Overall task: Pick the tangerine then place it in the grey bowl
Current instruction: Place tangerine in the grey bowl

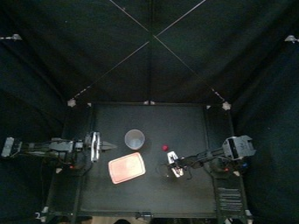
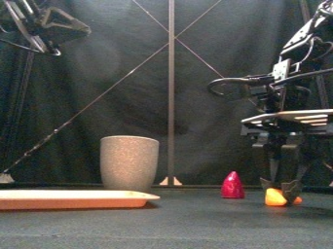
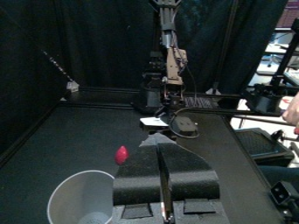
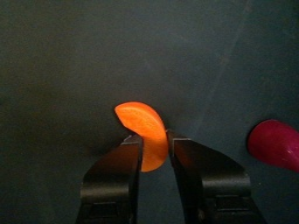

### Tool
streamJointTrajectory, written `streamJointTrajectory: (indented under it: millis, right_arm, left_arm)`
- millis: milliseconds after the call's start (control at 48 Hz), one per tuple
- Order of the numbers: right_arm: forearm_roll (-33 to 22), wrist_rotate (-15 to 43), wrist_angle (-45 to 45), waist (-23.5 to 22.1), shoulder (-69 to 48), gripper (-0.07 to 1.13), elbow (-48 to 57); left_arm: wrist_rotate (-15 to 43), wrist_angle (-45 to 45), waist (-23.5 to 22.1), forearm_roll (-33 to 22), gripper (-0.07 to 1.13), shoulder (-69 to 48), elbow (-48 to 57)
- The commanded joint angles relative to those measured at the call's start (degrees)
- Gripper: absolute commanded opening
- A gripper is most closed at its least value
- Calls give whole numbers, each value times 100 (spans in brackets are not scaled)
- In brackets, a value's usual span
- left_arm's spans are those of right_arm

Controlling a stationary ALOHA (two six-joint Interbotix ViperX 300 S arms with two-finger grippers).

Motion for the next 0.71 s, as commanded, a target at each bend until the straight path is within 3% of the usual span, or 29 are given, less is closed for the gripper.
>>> streamJointTrajectory:
  millis: [21, 458, 708]
  right_arm:
    - [-9, 26, -79, -35, 158, 57, -44]
    - [-97, 123, 0, -35, -571, 56, -1081]
    - [-1002, 105, -70, -299, -527, 57, -2101]
  left_arm:
    - [0, -53, 0, 9, 6, 18, -88]
    - [0, -158, 0, 9, 6, 18, 35]
    - [9, -193, 26, 62, 6, 18, 26]
